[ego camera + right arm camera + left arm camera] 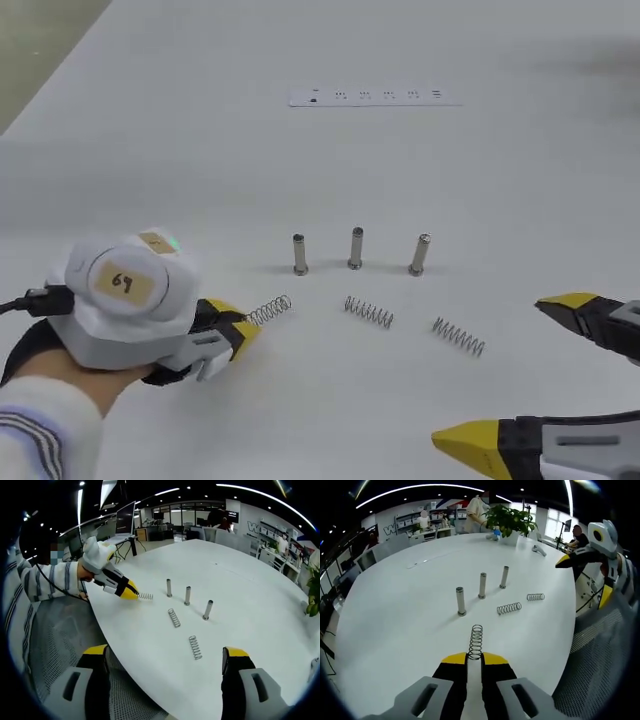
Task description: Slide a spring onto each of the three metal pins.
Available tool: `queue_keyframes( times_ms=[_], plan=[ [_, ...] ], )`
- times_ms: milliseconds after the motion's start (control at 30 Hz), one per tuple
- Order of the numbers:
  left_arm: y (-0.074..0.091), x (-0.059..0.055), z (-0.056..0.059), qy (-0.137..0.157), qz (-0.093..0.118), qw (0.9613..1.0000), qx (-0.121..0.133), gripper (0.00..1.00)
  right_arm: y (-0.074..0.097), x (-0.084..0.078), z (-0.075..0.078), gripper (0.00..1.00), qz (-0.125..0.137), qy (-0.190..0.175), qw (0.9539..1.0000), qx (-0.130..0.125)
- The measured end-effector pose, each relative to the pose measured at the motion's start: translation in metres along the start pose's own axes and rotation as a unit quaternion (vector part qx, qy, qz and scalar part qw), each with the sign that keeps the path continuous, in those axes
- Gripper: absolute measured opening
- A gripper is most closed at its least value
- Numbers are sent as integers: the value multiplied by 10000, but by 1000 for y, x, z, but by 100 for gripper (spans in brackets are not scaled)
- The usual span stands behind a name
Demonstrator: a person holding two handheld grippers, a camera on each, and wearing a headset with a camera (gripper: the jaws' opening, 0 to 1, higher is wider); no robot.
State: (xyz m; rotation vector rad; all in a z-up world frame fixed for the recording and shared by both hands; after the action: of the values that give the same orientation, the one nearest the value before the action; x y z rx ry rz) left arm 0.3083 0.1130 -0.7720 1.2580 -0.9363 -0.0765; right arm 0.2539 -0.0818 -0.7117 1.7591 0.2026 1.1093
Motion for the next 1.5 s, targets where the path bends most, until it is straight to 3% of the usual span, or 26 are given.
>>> queue_keyframes(
  times_ms=[133,300,667,867,1200,1500],
  plan=[
    [4,6,5,-229,-17,9997,-35,2,1,0,2,92,-11,29,10000,3],
    [9,14,14,-390,63,9988,-284,2,5,-6,9,91,-133,185,9997,7],
    [26,28,21,-891,125,9947,-498,2,11,-6,24,89,-161,215,9996,-86],
    [33,34,26,-1125,153,9907,-749,2,8,0,22,88,-133,328,9994,21],
    [43,45,33,-1170,368,9854,-1179,2,7,6,18,84,-40,414,9989,198],
    [42,41,37,-1465,291,9794,-1355,2,4,8,7,80,-60,554,9975,427]
  ],
)
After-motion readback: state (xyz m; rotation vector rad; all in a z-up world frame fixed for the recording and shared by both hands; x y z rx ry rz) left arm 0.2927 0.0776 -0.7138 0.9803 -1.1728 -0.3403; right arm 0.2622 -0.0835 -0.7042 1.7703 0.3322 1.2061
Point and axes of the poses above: the centre of the closed fingertips' face, and the gripper's own axes: y roughly backward along the fingers, z roughly to its right, x roughly out of its top, the point moved 1 cm from there along y, roughly backward along the fingers, and after that the axes turned 12 degrees about -z, right-handed, at the moved point
